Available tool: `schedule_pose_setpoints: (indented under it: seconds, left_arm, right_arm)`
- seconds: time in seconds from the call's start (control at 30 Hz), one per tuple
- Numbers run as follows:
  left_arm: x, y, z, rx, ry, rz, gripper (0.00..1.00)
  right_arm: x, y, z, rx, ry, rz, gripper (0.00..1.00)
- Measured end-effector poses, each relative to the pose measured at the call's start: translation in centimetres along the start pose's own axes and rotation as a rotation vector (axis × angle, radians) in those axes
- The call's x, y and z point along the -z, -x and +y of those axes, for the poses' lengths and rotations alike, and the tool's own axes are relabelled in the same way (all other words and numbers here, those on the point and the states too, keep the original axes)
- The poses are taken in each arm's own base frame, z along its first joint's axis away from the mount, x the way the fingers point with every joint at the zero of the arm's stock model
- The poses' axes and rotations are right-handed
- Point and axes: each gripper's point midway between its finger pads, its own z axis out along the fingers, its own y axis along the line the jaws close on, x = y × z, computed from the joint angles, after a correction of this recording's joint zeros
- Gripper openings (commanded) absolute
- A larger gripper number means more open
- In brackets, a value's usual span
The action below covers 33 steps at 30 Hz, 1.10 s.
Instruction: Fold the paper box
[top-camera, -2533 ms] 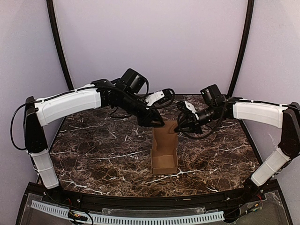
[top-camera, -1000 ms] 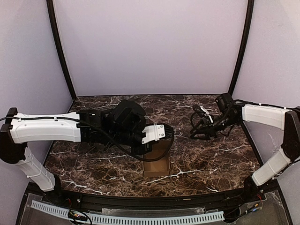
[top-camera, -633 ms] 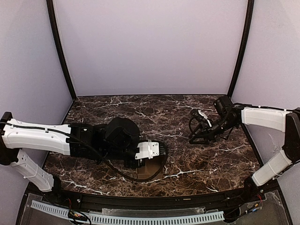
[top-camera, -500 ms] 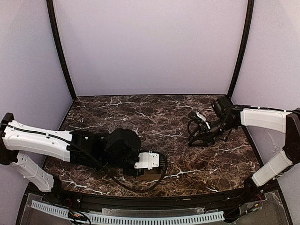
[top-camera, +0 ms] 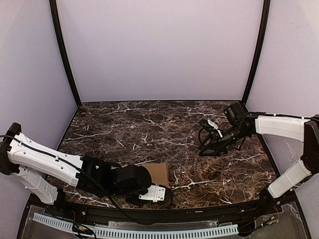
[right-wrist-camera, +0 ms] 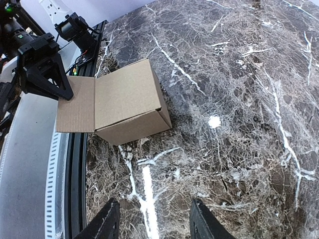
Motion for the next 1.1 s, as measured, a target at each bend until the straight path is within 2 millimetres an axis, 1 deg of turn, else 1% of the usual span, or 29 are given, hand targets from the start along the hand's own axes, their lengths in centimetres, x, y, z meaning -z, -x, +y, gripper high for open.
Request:
schedule_pose_setpoints:
  seconds: [0.03,0.1,0.2,0.3,0.33,0.43,0.57,0.63,0.7,0.77,0.83,0.9,0.93,1.0,1.1]
  left_arm:
    - [-0.1,-0.2,-0.2,0.004,0.002,0.003,0.10]
    - [-0.4,-0.6,-0.4,0.008,0.015,0.011,0.16]
    - [-0.8,-1.3,-0.9,0.003,0.037,0.035,0.26]
    - [-1.4,-1.6,-1.2,0.004,0.062,0.053,0.31]
    - [-1.5,-1.6,-1.3,0.010,0.072,0.056,0.35]
    - [-1.7,-1.5,-1.0,0.022,0.110,0.059,0.42]
    - [-1.3,-1.2,-0.3,0.024,0.169,0.061,0.55]
    - [-0.8,-0.7,0.2,0.030,0.191,0.051,0.61]
    - [-0.1,0.1,0.7,0.036,0.205,0.029,0.63]
    - [1.3,1.4,1.5,0.054,0.217,-0.013,0.65]
    - [3.1,3.1,2.7,0.089,0.235,-0.076,0.66]
    - [4.6,3.9,3.6,0.121,0.248,-0.122,0.68]
    - [5.4,4.2,4.0,0.139,0.254,-0.144,0.68]
    - [6.2,4.3,4.4,0.162,0.259,-0.165,0.68]
    - [5.9,4.0,4.2,0.176,0.252,-0.151,0.68]
  right_arm:
    - [0.0,0.0,0.1,0.001,0.002,0.001,0.47]
    - [-0.1,0.0,0.1,0.003,0.004,0.002,0.47]
    - [-0.2,0.0,0.2,0.006,0.002,0.007,0.47]
    - [-0.3,0.0,0.2,0.011,0.000,0.011,0.48]
    - [-0.4,-0.1,0.2,0.012,0.000,0.012,0.47]
    - [-0.5,0.0,0.3,0.015,0.004,0.014,0.47]
    - [-0.5,0.0,0.4,0.015,0.005,0.015,0.48]
    - [-0.6,-0.1,0.4,0.016,0.007,0.016,0.48]
    - [-0.6,-0.1,0.5,0.017,0.008,0.017,0.48]
    - [-0.6,-0.1,0.5,0.018,0.008,0.018,0.48]
    - [-0.8,-0.1,0.6,0.026,0.008,0.024,0.48]
    - [-1.0,-0.1,0.8,0.040,0.006,0.035,0.48]
    - [-1.2,-0.2,1.0,0.056,0.005,0.044,0.48]
    - [-1.7,-0.2,1.5,0.090,0.002,0.063,0.48]
    - [-2.8,-0.3,2.4,0.142,0.008,0.101,0.49]
